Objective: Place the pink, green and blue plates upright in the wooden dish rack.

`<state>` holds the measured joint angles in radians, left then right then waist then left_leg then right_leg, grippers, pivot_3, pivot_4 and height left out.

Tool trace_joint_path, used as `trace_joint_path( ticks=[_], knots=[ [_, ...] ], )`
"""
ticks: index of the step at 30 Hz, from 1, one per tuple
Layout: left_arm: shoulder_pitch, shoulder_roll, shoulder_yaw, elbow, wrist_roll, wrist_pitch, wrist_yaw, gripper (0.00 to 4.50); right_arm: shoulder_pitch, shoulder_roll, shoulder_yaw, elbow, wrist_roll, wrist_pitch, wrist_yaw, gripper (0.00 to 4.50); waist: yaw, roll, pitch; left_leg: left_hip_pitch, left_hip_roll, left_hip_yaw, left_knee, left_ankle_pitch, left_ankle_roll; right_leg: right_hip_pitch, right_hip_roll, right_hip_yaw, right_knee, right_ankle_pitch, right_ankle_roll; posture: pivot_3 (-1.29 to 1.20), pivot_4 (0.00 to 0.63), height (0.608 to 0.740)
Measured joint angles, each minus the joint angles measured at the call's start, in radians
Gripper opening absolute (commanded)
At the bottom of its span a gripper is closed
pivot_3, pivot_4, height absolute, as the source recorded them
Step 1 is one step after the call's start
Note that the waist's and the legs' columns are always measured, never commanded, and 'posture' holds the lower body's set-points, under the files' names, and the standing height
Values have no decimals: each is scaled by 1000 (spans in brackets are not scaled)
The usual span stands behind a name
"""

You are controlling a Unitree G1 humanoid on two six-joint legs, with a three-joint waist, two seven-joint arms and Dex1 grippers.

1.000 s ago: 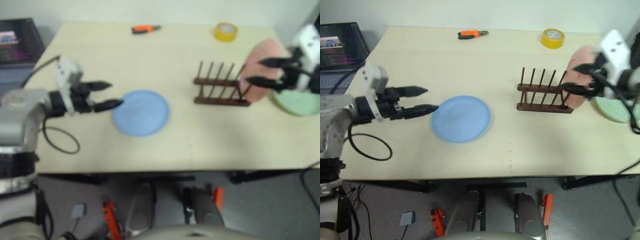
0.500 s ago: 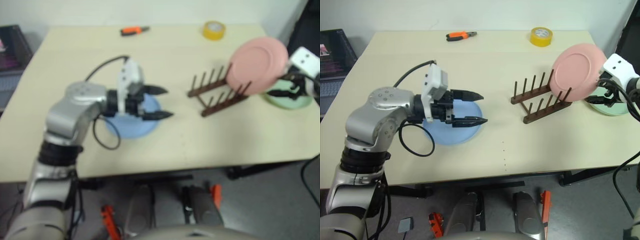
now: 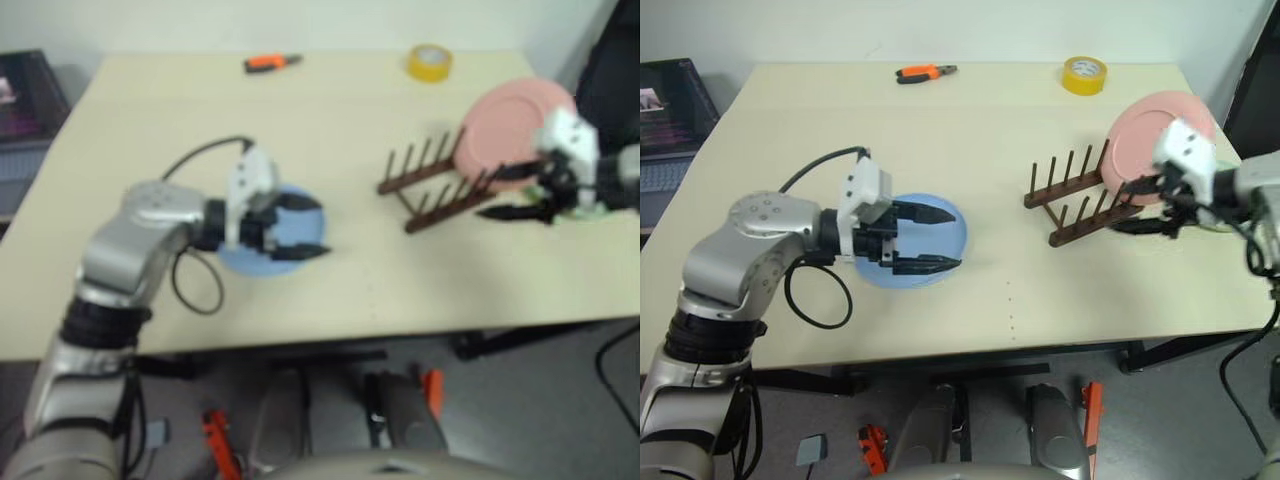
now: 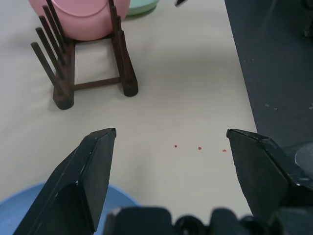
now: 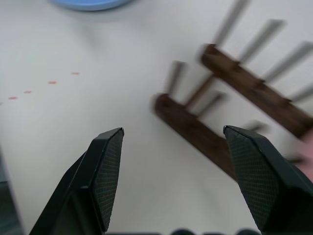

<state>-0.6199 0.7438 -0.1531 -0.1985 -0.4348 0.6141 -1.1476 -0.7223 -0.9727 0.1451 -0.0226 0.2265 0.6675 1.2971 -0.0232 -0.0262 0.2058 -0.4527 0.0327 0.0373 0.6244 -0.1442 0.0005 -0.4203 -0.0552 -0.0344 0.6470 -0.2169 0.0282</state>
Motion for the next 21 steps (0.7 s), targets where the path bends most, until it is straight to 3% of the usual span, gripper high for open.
trace_joint_path(
  ticks=[9, 21],
  knots=[
    [7, -1, -1, -9, 13, -6, 9, 3998, -41, 189, 133, 27, -94, 36, -162, 3562, 0, 0, 0, -2, 0, 0, 0, 1, 2, -1, 0, 0, 0, 0, 0, 0, 150, 740],
    [27, 0, -1, -33, 20, 1, 48, 3998, -195, 404, 149, 257, -154, -43, -322, 3562, -1, 0, 0, -2, -1, -1, 0, 1, 2, -1, 1, -1, 0, 1, 0, 0, 150, 740]
  ],
)
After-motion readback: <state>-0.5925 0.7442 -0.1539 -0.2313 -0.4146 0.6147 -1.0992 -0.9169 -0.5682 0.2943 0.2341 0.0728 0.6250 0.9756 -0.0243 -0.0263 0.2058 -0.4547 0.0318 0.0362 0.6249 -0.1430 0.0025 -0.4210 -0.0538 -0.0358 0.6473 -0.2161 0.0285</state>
